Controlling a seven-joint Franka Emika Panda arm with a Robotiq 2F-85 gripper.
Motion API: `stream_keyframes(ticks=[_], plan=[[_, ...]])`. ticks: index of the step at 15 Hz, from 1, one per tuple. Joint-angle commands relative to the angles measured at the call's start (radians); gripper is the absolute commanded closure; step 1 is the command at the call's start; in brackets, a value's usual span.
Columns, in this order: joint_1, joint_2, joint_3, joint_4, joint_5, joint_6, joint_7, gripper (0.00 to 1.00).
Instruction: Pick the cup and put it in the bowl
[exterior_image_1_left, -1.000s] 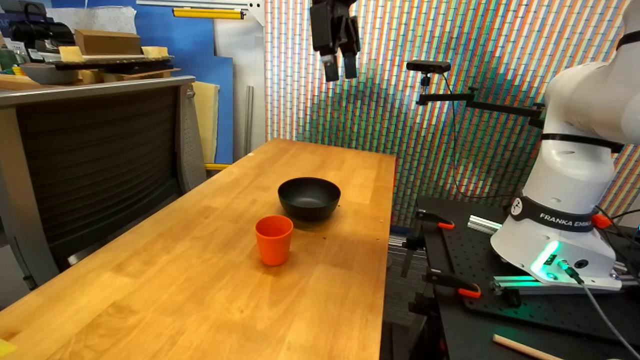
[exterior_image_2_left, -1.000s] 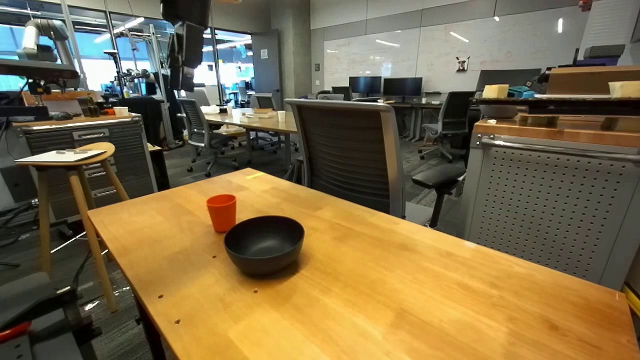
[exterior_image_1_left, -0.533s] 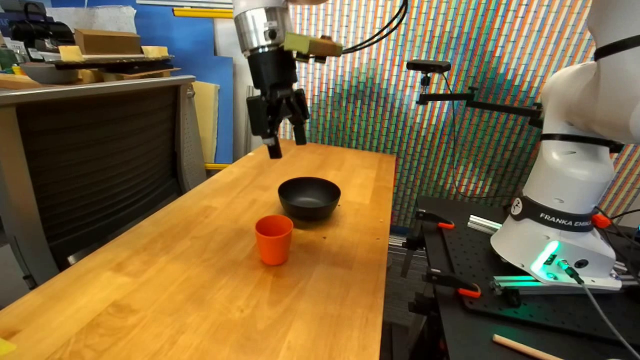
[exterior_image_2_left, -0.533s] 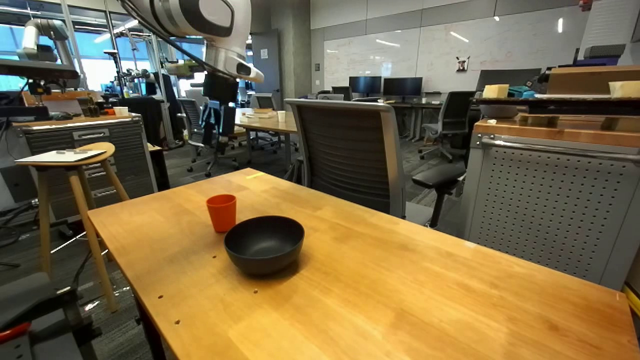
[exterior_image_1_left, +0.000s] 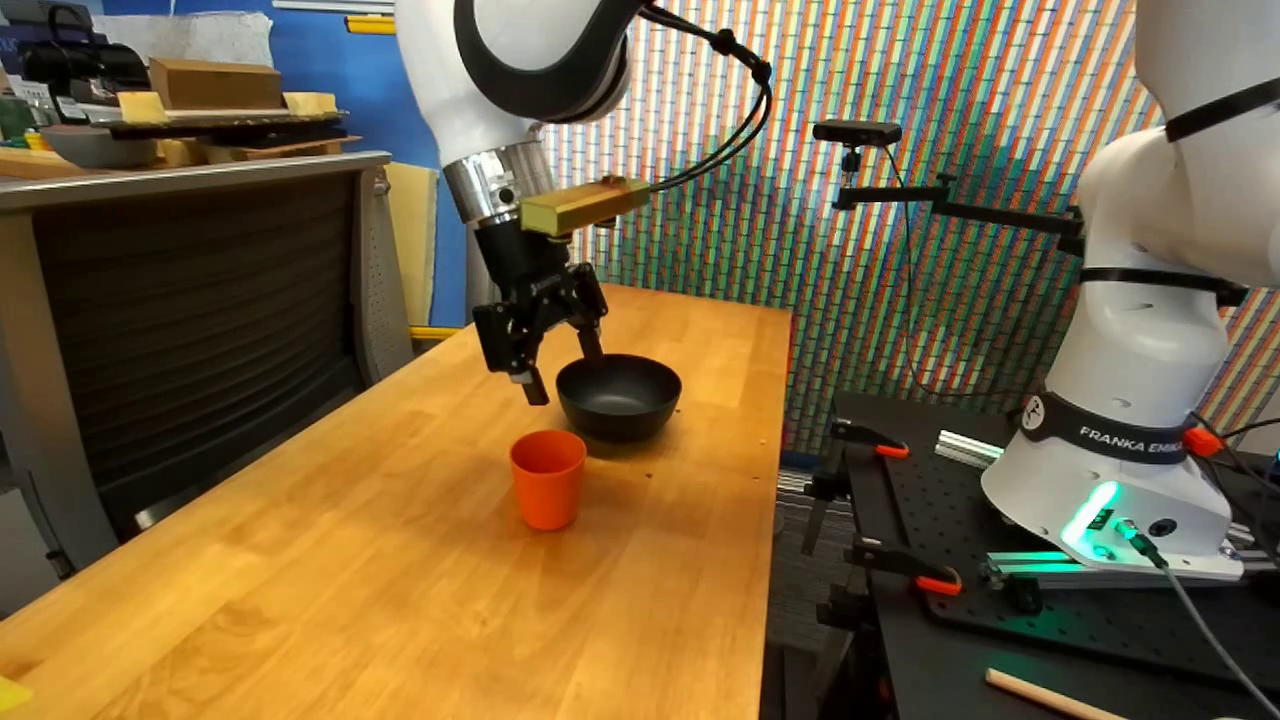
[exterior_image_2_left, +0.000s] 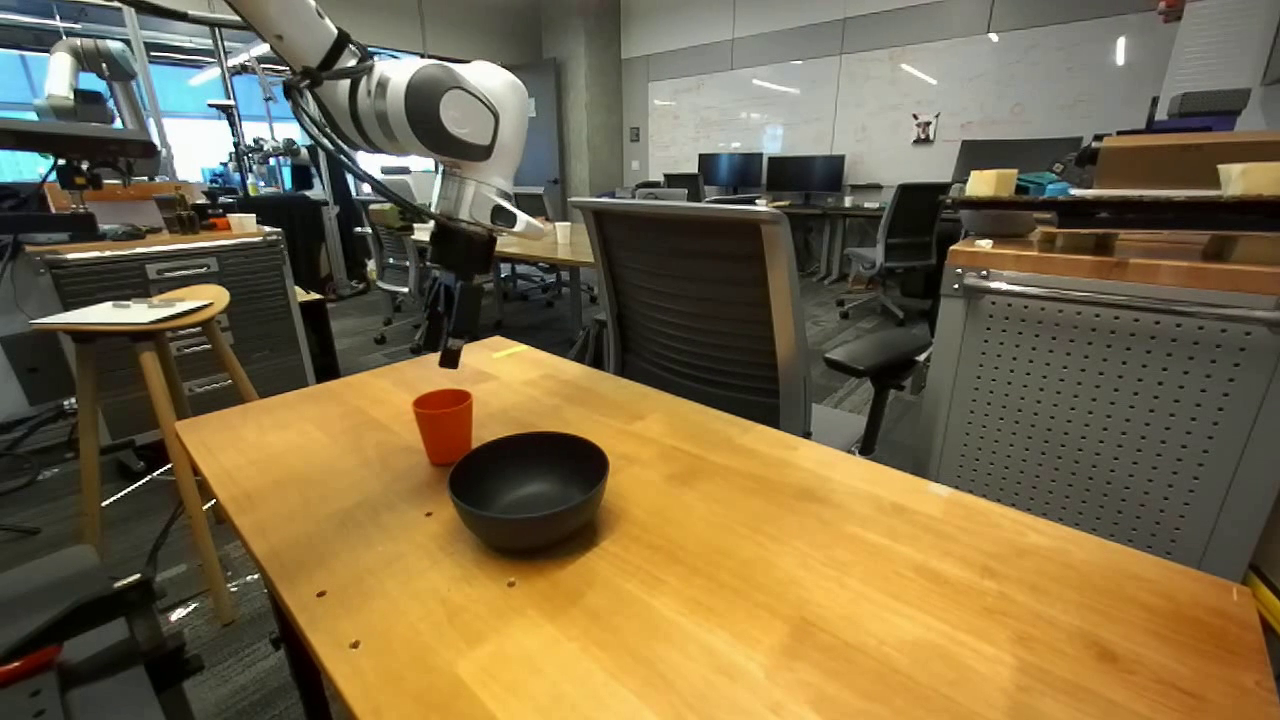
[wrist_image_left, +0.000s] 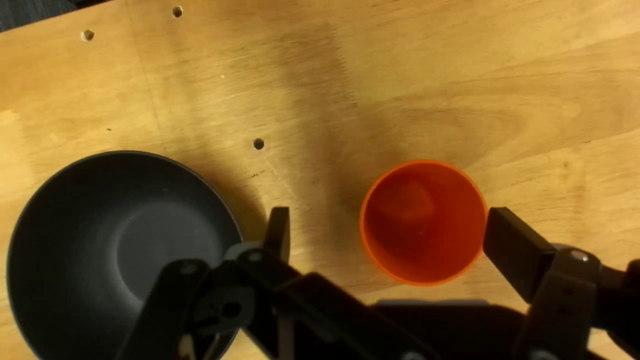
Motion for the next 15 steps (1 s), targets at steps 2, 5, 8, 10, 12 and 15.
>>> stream_keyframes(ticks=[2,5,8,10,12,15], plan=[[0.027,0.068,-0.03,0.023,0.0,-0.006,0.048,0.0],[0.031,0.106,-0.031,0.028,0.009,-0.005,0.05,0.0],[0.035,0.136,-0.034,0.03,0.01,0.0,0.048,0.32],[0.039,0.154,-0.038,0.036,0.005,0.008,0.053,0.5],[0.044,0.165,-0.042,0.045,0.0,0.013,0.059,0.65],[0.049,0.174,-0.049,0.062,-0.003,0.016,0.059,0.88]])
